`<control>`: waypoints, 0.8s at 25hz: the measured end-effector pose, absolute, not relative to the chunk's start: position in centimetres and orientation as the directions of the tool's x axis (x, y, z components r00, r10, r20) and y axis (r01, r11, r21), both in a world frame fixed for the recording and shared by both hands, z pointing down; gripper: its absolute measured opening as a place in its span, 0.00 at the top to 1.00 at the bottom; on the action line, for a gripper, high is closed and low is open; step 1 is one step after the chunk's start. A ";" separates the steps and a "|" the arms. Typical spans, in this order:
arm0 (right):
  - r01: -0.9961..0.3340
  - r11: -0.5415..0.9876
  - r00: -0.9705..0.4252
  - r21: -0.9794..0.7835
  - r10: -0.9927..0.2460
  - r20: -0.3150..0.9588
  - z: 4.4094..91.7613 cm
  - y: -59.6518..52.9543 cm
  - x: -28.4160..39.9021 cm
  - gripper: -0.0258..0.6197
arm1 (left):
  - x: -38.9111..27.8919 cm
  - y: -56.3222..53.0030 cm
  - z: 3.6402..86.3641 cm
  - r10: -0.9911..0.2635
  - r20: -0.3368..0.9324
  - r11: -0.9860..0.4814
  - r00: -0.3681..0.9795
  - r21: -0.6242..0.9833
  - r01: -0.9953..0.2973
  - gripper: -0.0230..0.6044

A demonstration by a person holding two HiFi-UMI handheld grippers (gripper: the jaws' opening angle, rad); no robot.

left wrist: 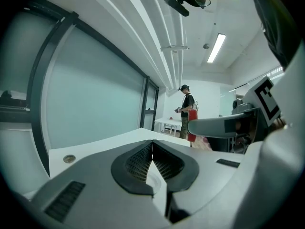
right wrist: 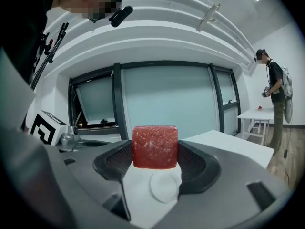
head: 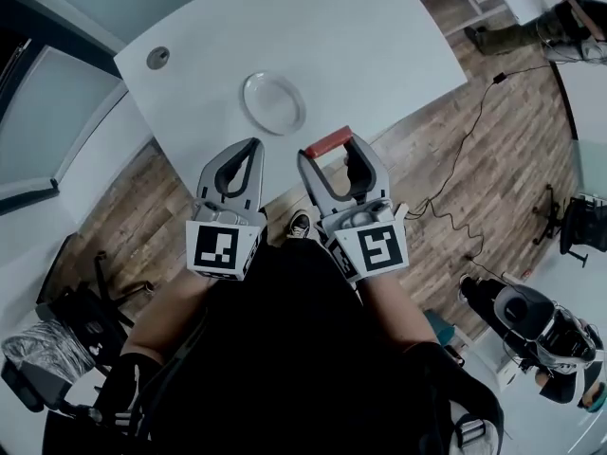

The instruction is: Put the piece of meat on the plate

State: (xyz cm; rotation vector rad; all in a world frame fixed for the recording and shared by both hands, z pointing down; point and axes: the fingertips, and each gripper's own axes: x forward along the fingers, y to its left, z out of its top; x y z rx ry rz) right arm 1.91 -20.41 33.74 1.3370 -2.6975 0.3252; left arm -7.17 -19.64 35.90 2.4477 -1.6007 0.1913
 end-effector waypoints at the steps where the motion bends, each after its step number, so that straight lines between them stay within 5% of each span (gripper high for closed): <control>1: -0.801 0.583 -0.599 -0.137 -0.774 0.208 34.2 -20.7 1.5 0.51 | -7.5 -19.9 36.3 -0.884 0.227 -0.395 0.410 0.108 -0.912 0.96; 10: -0.816 0.561 -0.576 -0.142 -0.764 0.292 37.3 -22.3 -0.9 0.51 | -8.8 -22.0 38.9 -0.847 0.278 -0.434 0.454 0.134 -0.891 0.96; 20: -0.750 0.632 -0.651 -0.195 -0.654 0.384 42.1 -24.6 -2.1 0.51 | -9.4 -23.7 42.8 -0.844 0.397 -0.330 0.360 0.146 -0.933 0.96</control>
